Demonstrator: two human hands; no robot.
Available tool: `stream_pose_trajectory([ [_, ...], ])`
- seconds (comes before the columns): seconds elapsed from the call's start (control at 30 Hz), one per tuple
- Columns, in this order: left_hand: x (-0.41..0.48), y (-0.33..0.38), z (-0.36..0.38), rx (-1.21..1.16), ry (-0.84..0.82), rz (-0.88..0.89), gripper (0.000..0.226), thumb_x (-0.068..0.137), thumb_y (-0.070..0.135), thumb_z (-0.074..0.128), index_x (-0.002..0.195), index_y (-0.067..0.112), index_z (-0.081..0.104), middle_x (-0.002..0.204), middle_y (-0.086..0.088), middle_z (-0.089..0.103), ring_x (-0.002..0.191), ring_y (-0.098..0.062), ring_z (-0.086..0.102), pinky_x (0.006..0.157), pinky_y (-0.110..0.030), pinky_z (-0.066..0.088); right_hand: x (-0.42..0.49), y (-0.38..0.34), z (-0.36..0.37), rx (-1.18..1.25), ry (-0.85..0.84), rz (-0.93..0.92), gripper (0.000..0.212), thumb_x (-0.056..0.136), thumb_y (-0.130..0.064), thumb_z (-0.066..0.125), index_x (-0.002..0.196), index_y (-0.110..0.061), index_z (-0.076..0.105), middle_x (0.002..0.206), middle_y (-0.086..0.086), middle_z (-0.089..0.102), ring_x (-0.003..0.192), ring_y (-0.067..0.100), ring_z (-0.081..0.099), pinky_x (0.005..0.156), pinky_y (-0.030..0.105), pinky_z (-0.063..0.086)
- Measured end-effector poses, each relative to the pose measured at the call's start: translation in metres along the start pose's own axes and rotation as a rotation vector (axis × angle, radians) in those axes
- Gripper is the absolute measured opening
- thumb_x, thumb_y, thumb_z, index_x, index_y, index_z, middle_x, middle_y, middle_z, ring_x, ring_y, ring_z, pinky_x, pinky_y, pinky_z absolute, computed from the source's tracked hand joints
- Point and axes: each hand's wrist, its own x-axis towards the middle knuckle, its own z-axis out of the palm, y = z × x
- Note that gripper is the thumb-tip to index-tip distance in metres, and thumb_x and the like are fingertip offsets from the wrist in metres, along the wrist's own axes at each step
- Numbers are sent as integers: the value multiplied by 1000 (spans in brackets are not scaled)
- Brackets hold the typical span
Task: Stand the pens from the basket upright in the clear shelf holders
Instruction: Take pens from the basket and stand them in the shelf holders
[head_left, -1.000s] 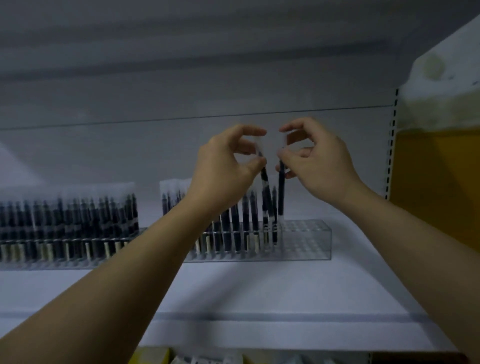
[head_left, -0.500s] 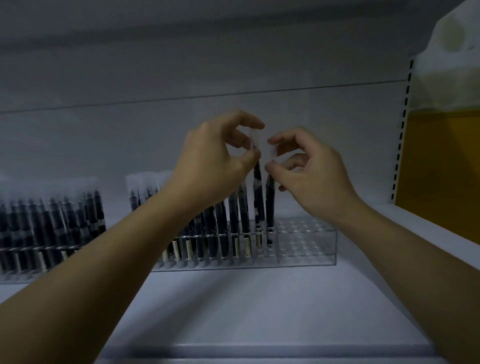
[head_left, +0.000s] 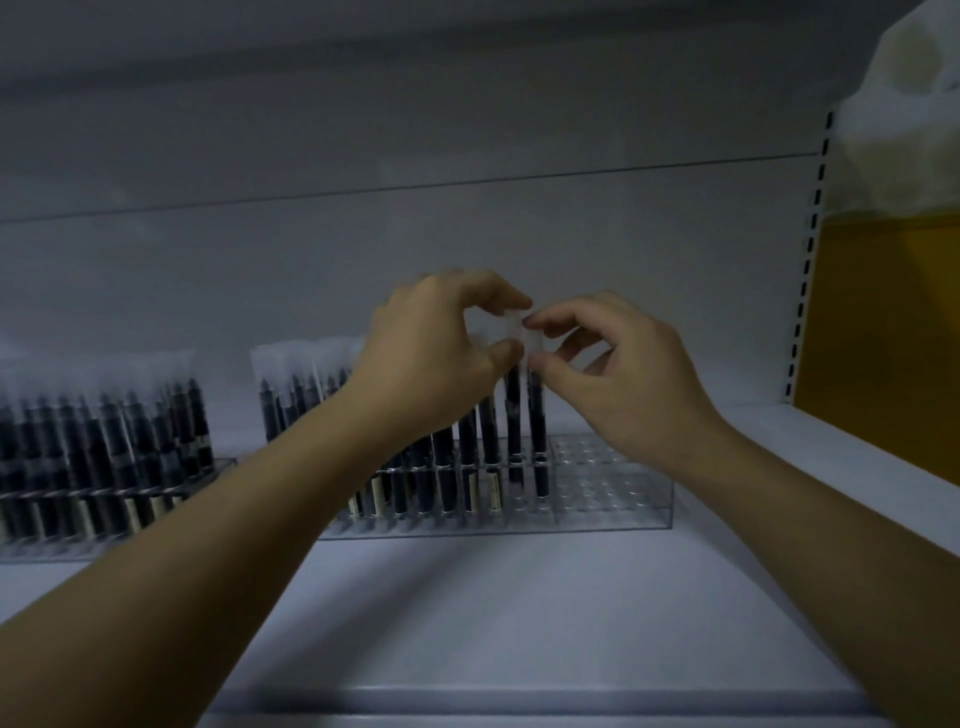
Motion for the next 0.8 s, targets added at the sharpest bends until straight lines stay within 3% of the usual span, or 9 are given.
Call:
stream_pose_trajectory([
  [0.13,3,2,0,84,28,11,31,86,35,68,116,32,64,119,14,61,117,-10,50,108,-41,35,0,1,-2,13,11,28,25,84,-24,73,108,-28,67,102,-11,61,86,-2,59,72,7,46],
  [0.33,1,0,3,-44,83,-72,29,82,34,73,110,29,68,111,14,65,103,-2,56,101,-32,43,-2,1,-2,15,0,50,25,85,-22,71,108,-28,66,101,-12,60,86,-1,60,72,11,47],
  [0.57,-6,0,2,202,1,-4,34,87,43,64,120,33,64,131,8,54,126,-20,43,112,-57,23,-6,-1,2,13,19,25,31,84,-21,72,113,-27,63,102,-10,60,89,2,59,74,20,53],
  [0.67,-11,3,-4,247,-8,39,49,88,43,63,135,34,51,139,8,49,133,-20,38,117,-59,8,-6,-5,-1,-68,-22,9,41,85,-25,70,125,-26,59,112,-9,57,98,2,56,85,25,53],
  [0.8,-25,7,-19,241,-13,83,60,89,46,60,143,32,41,145,7,44,138,-19,32,119,-55,6,-4,-17,-13,-189,-97,24,59,86,-37,68,140,-29,47,136,-7,49,122,6,46,99,20,36],
])
